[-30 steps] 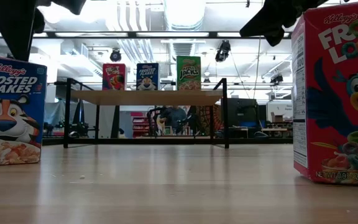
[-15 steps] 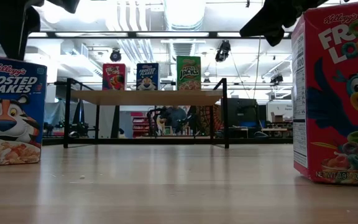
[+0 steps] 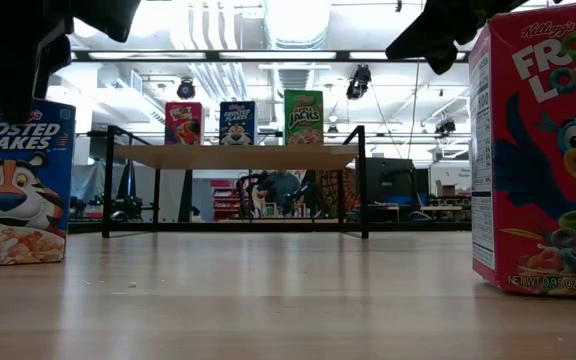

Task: Stack cereal on shelf
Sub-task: Put the left blue cereal box on the shelf aligned with the blue cereal box

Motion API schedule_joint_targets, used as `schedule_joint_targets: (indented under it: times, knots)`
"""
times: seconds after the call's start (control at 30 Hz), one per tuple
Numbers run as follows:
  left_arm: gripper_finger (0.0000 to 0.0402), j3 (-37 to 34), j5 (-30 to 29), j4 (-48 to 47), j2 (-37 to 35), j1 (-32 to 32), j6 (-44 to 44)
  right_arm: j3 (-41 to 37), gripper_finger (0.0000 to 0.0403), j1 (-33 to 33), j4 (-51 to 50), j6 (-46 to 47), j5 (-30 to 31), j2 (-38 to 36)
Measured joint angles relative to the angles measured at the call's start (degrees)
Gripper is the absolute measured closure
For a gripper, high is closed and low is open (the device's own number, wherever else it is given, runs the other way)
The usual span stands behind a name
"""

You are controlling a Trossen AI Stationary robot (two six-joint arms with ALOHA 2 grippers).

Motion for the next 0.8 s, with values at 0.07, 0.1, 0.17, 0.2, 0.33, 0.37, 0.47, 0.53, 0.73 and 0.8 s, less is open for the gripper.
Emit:
schedule_joint_targets:
  times: [0.07,0.1,0.17,0.2,0.33,0.37,0.47,0.53,0.73,0.8]
  knots:
    - [0.0156,0.0,0.0,0.0,0.6,0.0,0.5,0.0,0.0394,0.0,0.0,0.0,0.0,0.0]
    - [0.0160,0.0,0.0,0.0,0.7,0.0,0.7,0.0,0.0394,0.0,0.0,0.0,0.0,0.0]
    - [0.0170,0.0,0.0,0.0,0.7,0.0,1.1,0.0,0.0394,0.0,0.0,0.0,0.0,0.0]
    - [0.0173,0.0,0.0,0.0,0.7,0.0,1.2,0.0,0.0394,0.0,0.1,0.0,0.0,0.0]
    - [0.0191,0.0,0.0,0.0,0.6,0.0,1.8,0.0,0.0394,0.0,0.1,0.0,0.0,0.0]
    - [0.0195,0.0,0.0,0.0,0.6,0.0,2.1,0.0,0.0394,0.0,0.1,0.0,0.0,0.0]
    - [0.0206,0.0,0.0,0.1,0.6,0.0,2.7,0.0,0.0394,0.0,0.1,0.0,0.0,0.0]
    - [0.0212,0.0,0.0,0.1,0.5,0.0,2.9,0.0,0.0394,0.0,0.1,0.0,0.0,0.0]
    - [0.0223,0.0,0.2,0.4,0.5,-0.1,3.8,0.0,0.0394,0.0,0.1,0.0,0.0,0.0]
    - [0.0224,0.0,0.7,0.4,0.5,-0.1,4.3,0.0,0.0394,0.0,0.0,0.0,0.0,0.0]
